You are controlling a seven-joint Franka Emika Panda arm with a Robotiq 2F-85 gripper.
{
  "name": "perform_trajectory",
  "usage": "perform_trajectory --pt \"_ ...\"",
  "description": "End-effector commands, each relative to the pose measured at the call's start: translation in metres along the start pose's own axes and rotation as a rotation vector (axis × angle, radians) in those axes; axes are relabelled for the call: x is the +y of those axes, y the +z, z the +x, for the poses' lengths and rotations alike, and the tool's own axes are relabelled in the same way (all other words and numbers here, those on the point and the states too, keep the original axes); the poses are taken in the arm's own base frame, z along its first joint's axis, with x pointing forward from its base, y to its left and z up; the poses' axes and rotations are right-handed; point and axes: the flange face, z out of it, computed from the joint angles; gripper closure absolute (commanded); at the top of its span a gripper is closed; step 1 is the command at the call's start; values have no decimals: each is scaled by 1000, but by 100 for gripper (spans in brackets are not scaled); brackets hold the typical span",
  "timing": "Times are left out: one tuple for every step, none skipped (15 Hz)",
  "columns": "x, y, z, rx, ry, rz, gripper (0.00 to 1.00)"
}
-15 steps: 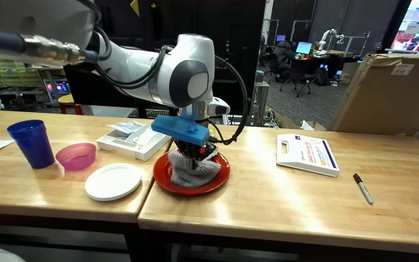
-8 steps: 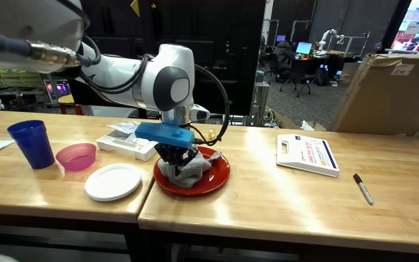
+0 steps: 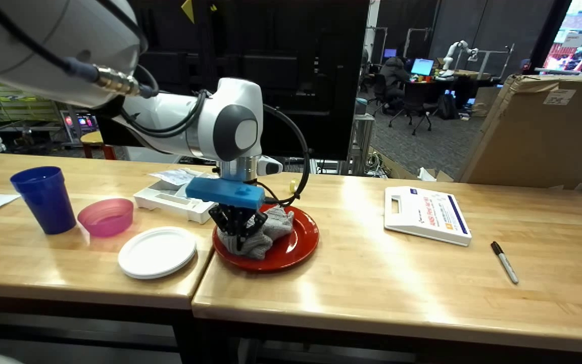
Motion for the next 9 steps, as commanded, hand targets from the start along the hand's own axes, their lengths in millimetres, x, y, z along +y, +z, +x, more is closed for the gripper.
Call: perform_trajectory --pt "-2 19 28 -55 -15 12 99" --pt "-3 18 33 -55 -19 15 99" --pt "-6 16 38 -56 -22 16 99" --pt "-8 15 43 -54 -24 14 99" --pt "-9 14 46 -55 -29 12 99" --pt "-12 13 49 -57 -31 11 99" --pt "-13 13 52 -60 -33 10 99" --pt "-12 13 55 -62 -35 10 99" --pt "-13 12 56 -63 -36 10 99"
